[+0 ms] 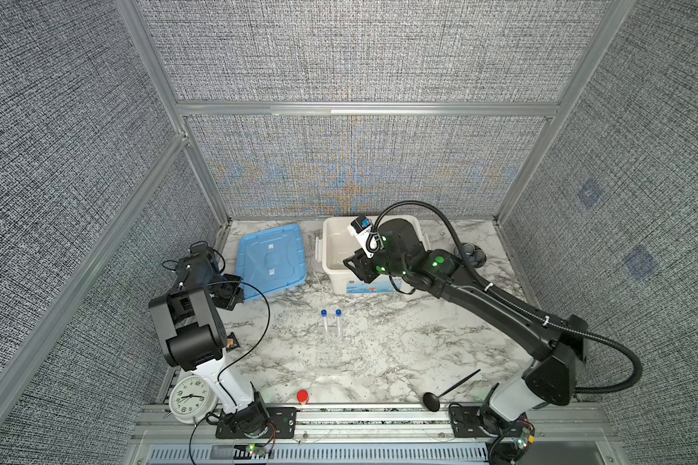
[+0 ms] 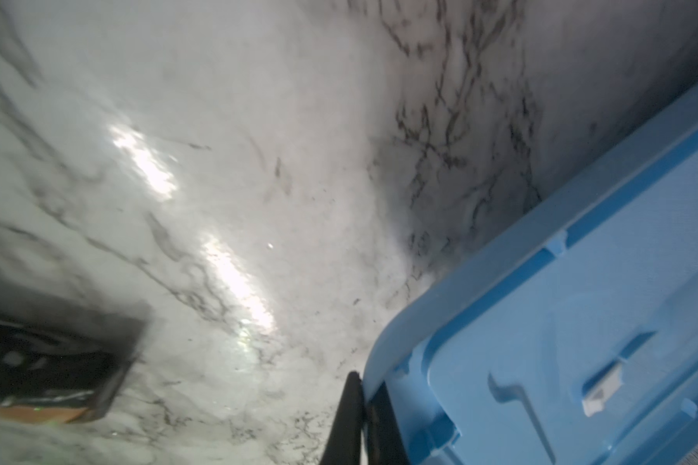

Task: Organize the chemistry lab equipment

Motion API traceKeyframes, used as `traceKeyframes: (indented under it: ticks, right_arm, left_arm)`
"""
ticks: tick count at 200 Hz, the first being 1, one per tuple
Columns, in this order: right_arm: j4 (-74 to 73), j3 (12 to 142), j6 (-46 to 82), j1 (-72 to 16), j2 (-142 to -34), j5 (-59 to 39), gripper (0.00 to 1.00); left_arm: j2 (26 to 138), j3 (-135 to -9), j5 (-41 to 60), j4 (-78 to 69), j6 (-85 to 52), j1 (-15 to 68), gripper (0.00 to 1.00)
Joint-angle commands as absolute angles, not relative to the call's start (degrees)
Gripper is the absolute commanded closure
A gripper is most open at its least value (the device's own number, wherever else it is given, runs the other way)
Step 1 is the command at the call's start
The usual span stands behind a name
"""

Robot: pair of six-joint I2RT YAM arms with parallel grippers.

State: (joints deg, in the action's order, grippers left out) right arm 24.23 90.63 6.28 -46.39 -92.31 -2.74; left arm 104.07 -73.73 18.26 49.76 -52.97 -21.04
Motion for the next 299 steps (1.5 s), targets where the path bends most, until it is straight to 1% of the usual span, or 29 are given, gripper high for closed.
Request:
traceKeyframes:
  ticks: [1,43,80,98,114,136,156,177,190,206,228,257,276,299]
  right_arm:
    - [26.0,91.1,10.4,-46.4,-93.1,-1.8,0.52]
    - [26.5,91.5,13.5,-46.4,-94.7,-3.0,0.52]
    - [25.9,92.3,15.5,-46.4,-96.0,-2.3,0.52]
    - [25.7,94.7,17.9,-46.3,-98.1,-3.8,0.48]
    - [27.2,98.7,24.0,-46.2,-101.3,-4.1,0.45]
    - [24.6,101.3,28.3,-46.2,-104.3,-8.7,0.41]
    - [22.8,102.1,31.9,-46.1,-106.0,-6.9,0.38]
    - [26.6,106.3,33.0,-45.7,-109.0,-2.9,0.38]
    - [27.4,109.1,33.3,-45.6,-110.6,-4.7,0.38]
    - [23.9,109.5,35.8,-45.5,-111.3,-6.7,0.38]
    - [23.3,111.8,39.2,-45.1,-113.7,-5.9,0.38]
    - [22.8,116.0,40.0,-45.0,-117.3,-8.2,0.39]
    - [22.9,117.3,41.3,-44.9,-118.7,-8.3,0.46]
    - [22.1,117.3,42.0,-44.9,-118.7,-8.4,0.52]
  left_arm:
    - [103.9,-73.3,28.8,45.6,-56.0,-21.1,1.0]
    - [102.8,-71.2,37.1,41.1,-58.2,-21.1,1.0]
    - [101.0,-69.7,41.1,39.0,-59.0,-20.2,1.0]
    - [100.3,-68.1,43.6,36.7,-59.9,-19.3,1.0]
    - [99.9,-66.5,46.0,34.4,-61.3,-18.5,1.0]
    - [99.3,-66.4,46.2,34.3,-61.0,-17.4,1.0]
    - [98.5,-66.3,46.8,34.2,-60.9,-16.7,1.0]
    - [97.3,-66.1,46.7,34.3,-60.9,-16.1,1.0]
    - [96.6,-65.9,46.5,34.4,-61.0,-15.3,1.0]
    - [96.1,-65.3,46.7,34.0,-61.5,-14.2,1.0]
    - [95.4,-64.2,46.8,32.6,-62.7,-12.8,1.0]
    - [94.6,-63.0,47.1,31.2,-64.2,-11.7,1.0]
    - [94.1,-63.0,47.1,30.8,-64.7,-11.2,1.0]
    - [93.9,-63.5,47.2,31.0,-64.7,-10.7,1.0]
